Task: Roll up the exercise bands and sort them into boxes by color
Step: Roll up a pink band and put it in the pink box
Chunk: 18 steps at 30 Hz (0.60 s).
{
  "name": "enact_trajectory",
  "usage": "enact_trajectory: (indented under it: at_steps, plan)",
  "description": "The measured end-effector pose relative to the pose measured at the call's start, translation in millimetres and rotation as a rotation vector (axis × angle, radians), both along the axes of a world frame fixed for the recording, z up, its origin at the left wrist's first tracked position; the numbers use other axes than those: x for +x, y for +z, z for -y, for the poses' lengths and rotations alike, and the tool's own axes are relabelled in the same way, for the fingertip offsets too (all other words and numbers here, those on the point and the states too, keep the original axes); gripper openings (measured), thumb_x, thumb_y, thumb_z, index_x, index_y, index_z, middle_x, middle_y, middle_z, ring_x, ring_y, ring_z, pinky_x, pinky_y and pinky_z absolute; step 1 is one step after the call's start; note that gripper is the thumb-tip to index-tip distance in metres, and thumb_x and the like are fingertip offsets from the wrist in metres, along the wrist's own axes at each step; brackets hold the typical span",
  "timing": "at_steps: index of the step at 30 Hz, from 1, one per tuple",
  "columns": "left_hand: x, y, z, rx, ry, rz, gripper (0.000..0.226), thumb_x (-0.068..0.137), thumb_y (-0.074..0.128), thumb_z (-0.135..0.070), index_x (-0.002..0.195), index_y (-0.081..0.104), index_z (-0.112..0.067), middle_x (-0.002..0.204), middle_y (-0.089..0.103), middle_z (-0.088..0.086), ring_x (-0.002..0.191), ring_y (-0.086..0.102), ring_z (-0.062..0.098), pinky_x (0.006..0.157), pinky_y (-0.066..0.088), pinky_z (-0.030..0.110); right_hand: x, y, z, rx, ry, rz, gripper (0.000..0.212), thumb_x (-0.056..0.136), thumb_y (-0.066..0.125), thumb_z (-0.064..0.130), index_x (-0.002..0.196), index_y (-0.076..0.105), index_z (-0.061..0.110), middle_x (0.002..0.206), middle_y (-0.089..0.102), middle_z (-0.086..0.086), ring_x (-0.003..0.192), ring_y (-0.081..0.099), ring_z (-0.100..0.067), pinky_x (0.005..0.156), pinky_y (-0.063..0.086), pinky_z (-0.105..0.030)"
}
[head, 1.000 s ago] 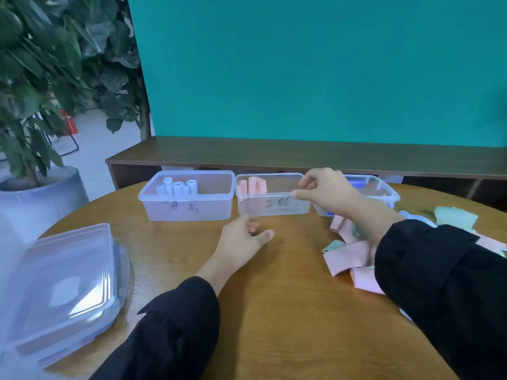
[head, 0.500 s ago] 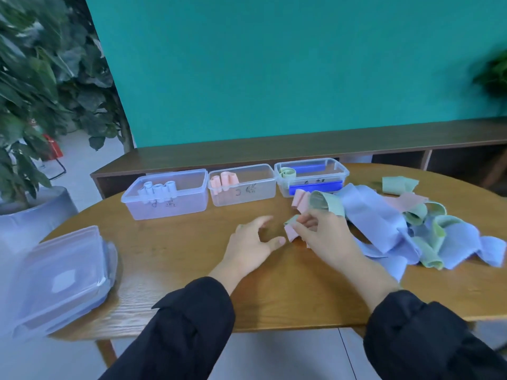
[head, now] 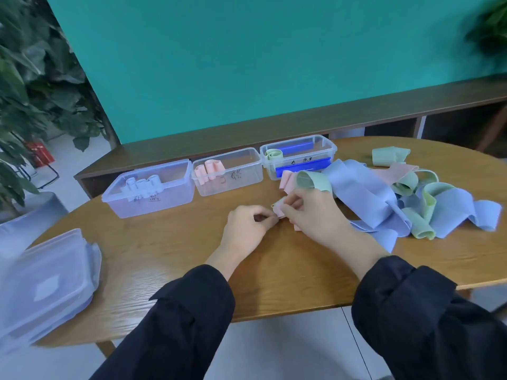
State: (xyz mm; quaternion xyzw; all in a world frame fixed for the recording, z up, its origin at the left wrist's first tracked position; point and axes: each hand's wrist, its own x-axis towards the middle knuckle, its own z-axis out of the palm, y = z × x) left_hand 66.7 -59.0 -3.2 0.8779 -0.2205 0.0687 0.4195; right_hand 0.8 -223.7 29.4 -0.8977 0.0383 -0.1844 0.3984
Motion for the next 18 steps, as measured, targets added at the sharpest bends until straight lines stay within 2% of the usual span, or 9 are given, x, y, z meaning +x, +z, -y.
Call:
enact_trajectory:
  at_steps: [5,7,10,13,14,17,18]
  plan:
    - [-15.0,5.8,-8.4,-0.120,0.073,0.019,0.006,0.090,0.077,-0.024,0.085,0.079,-0.022,0.080,0.075,-0.014,0.076,0.066,-0.002,0.069,0.044,0.007,-1.3,5.2,-4.9,0.035,-0.017,0.088,0.006,0.092,0.064,0.020,0.095,0.070,0.018,0.081,0.070,0.006,0.081,0.070,-0.013,0.078,0.058,-0.032]
    - [-25.7,9.0,-17.7,-0.204,0.126,0.012,0.007,0.091,0.075,-0.024,0.085,0.077,-0.022,0.077,0.075,-0.011,0.077,0.069,-0.001,0.074,0.049,0.011,-1.7,6.3,-8.3,0.050,-0.021,0.124,0.010,0.092,0.063,0.018,0.099,0.070,0.016,0.086,0.072,0.003,0.080,0.070,-0.014,0.076,0.058,-0.031]
    - [-43.6,12.3,-40.7,-0.281,0.170,-0.064,0.007,0.091,0.074,-0.020,0.086,0.077,-0.024,0.076,0.076,-0.012,0.079,0.073,0.003,0.084,0.056,0.026,-1.4,1.6,-17.5,0.012,0.013,0.090,0.017,0.094,0.063,0.024,0.108,0.070,0.017,0.092,0.072,0.005,0.080,0.070,-0.011,0.074,0.058,-0.028]
    - [-60.4,16.8,-66.4,-0.297,0.244,-0.107,0.009,0.085,0.080,-0.022,0.082,0.080,-0.031,0.076,0.076,-0.018,0.080,0.071,0.001,0.084,0.053,0.022,-0.2,-3.3,-30.8,-0.037,0.057,0.074,0.016,0.093,0.063,0.030,0.106,0.069,0.022,0.091,0.071,0.011,0.080,0.069,-0.006,0.078,0.056,-0.029]
    - [-64.9,18.3,-74.5,-0.314,0.275,-0.104,0.009,0.084,0.082,-0.024,0.081,0.080,-0.032,0.078,0.075,-0.021,0.081,0.070,-0.002,0.085,0.052,0.021,0.1,-4.1,-35.5,-0.045,0.069,0.073,0.014,0.093,0.064,0.030,0.104,0.069,0.024,0.090,0.071,0.011,0.080,0.069,-0.005,0.077,0.055,-0.027]
    - [-70.9,20.1,-95.3,-0.379,0.366,-0.078,0.008,0.082,0.084,-0.024,0.081,0.080,-0.031,0.085,0.074,-0.027,0.085,0.069,-0.008,0.087,0.052,0.019,0.4,-4.9,-49.6,-0.052,0.130,0.077,0.011,0.093,0.066,0.026,0.102,0.070,0.022,0.089,0.070,0.010,0.079,0.067,-0.001,0.070,0.047,-0.009]
    - [-71.6,19.9,-100.7,-0.406,0.399,-0.075,0.009,0.082,0.084,-0.023,0.079,0.079,-0.031,0.086,0.074,-0.026,0.085,0.069,-0.007,0.087,0.053,0.020,0.7,-5.3,-54.5,-0.044,0.155,0.082,0.010,0.093,0.067,0.026,0.101,0.071,0.022,0.089,0.070,0.011,0.077,0.067,0.001,0.071,0.047,-0.008]
